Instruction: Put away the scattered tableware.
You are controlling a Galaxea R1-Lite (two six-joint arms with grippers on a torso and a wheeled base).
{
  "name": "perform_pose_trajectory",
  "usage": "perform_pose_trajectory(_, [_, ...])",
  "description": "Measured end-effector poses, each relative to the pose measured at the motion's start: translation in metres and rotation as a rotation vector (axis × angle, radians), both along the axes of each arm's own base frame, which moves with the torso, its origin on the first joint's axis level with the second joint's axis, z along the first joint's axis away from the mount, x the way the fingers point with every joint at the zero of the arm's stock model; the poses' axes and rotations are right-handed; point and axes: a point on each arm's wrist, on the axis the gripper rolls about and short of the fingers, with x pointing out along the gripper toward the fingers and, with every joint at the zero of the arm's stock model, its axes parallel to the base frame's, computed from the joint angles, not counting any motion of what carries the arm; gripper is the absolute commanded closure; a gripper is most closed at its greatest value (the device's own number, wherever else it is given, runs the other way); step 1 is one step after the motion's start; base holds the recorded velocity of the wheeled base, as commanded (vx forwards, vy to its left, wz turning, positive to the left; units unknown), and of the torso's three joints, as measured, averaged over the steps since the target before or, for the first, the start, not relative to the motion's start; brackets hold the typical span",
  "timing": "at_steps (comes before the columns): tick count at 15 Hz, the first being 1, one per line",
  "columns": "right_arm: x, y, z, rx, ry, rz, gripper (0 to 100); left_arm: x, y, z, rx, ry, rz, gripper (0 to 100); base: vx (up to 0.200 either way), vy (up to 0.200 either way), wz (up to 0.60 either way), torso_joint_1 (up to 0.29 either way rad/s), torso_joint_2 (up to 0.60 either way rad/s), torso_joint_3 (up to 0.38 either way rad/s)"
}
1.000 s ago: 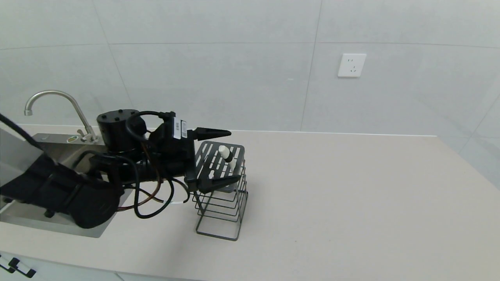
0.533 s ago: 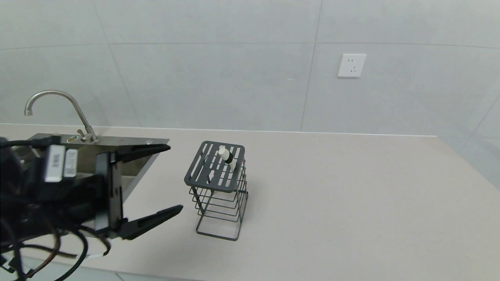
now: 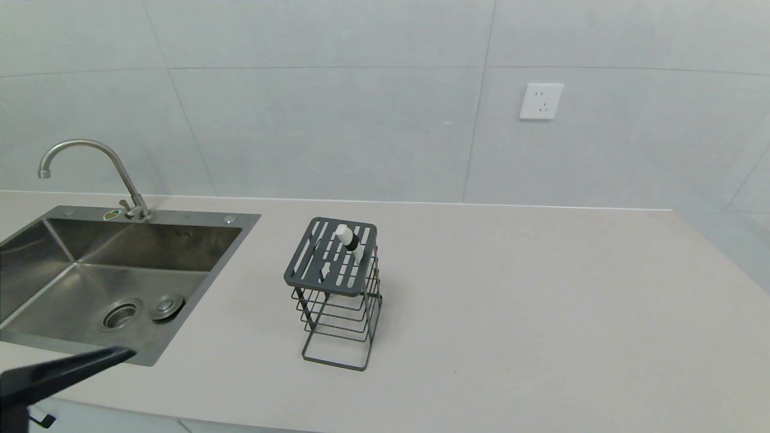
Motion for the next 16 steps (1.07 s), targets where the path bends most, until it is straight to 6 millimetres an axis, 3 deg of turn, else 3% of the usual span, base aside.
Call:
perform_pose_trajectory(4, [0.0,0.0,0.0,-0.004,-0.001,-0.001,100,-0.056,0.004,-0.023,-0.09,-0.018,0.126,0,0.0,0.0,0.0,0.0,0.0,0.0])
perform_pose_trajectory(6, [0.0,0.0,0.0,-0.003,-0.002,-0.006,100,-0.061,0.007,-0.035,-0.146,-0.008,0.38,0,0.0,0.0,0.0,0.0,0.0,0.0])
perform_pose_trajectory(8, [0.0,-0.001,0.0,-0.002,-0.002,-0.031,100,-0.059,0.014,-0.044,-0.226,0.012,0.775,0,0.0,0.0,0.0,0.0,0.0,0.0])
perform_pose_trajectory(9, [0.0,-0.001,0.0,-0.001,-0.001,-0.055,100,-0.058,0.017,-0.052,-0.239,0.076,0.937,0,0.0,0.0,0.0,0.0,0.0,0.0])
perform_pose_trajectory(11, [0.0,-0.001,0.0,0.001,0.0,-0.065,100,-0.058,0.02,-0.073,-0.197,0.25,1.096,0,0.0,0.0,0.0,0.0,0.0,0.0])
perform_pose_trajectory(13, [0.0,-0.001,0.0,0.001,-0.001,-0.054,100,-0.059,0.021,-0.078,-0.199,0.301,1.105,0,0.0,0.0,0.0,0.0,0.0,0.0])
perform_pose_trajectory(16, [0.0,-0.001,0.0,0.004,-0.001,-0.03,100,-0.061,0.021,-0.078,-0.202,0.297,0.986,0,0.0,0.0,0.0,0.0,0.0,0.0])
